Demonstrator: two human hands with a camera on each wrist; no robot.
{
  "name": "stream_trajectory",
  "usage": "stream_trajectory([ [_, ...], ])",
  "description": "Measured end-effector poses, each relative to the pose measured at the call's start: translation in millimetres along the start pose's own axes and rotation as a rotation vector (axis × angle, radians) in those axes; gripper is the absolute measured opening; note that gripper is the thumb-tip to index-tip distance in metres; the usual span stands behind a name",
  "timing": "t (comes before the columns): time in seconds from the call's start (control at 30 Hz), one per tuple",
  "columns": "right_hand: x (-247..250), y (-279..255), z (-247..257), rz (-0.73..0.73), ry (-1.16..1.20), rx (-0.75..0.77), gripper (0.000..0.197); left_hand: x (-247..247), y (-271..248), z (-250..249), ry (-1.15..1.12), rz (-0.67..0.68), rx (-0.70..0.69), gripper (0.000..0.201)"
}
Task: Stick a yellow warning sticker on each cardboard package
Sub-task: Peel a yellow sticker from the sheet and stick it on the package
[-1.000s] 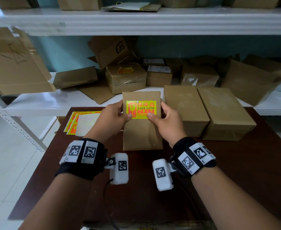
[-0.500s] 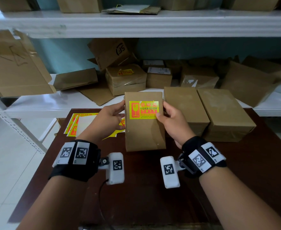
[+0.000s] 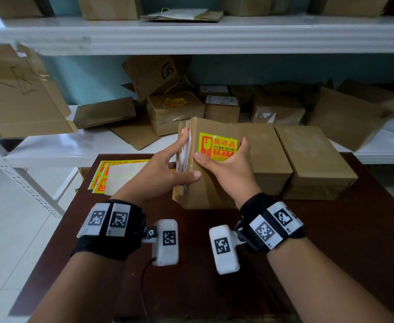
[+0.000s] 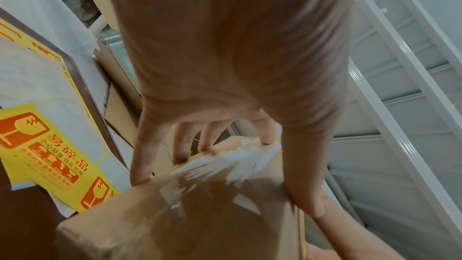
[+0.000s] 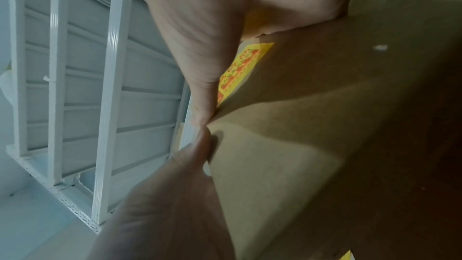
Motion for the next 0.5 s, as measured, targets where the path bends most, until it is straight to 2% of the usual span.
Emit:
stream_trajectory([
  [0.07, 4, 1, 1, 0.009, -0.01, 0.023, 0.129, 0, -1, 0, -0.019, -0.001, -0.004, 0.1],
  [0.2, 6, 1, 1, -0.011, -0.043, 0.037, 0.128, 2, -1, 1, -0.058, -0.013, 0.028, 0.099],
  [0.27, 9, 2, -2, -0.021, -0.037, 0.059, 0.119, 5, -2, 2, -0.074, -0.014, 0.037, 0.098],
  [0.37, 14, 3, 1, 0.011, 0.036, 0.111, 0.061, 9, -4, 1, -0.099, -0.015, 0.049, 0.096],
  [0.4, 15, 4, 1, 0.033, 0.065, 0.118, 0.052, 11, -4, 1, -0.111, -0.014, 0.057, 0.096],
  [0.5, 19, 6, 1, 0.077, 0.088, 0.093, 0.059, 15, -5, 1, -0.134, -0.003, 0.07, 0.096],
])
Point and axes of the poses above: each hand's wrist, its own y-axis towards the middle knuckle, its own x-axis out of the back of the hand, z = x × y, the point moved 2 cm from there along y, towards the middle knuckle, and after that the axes turned 10 degrees about x, right-handed, at the moved point
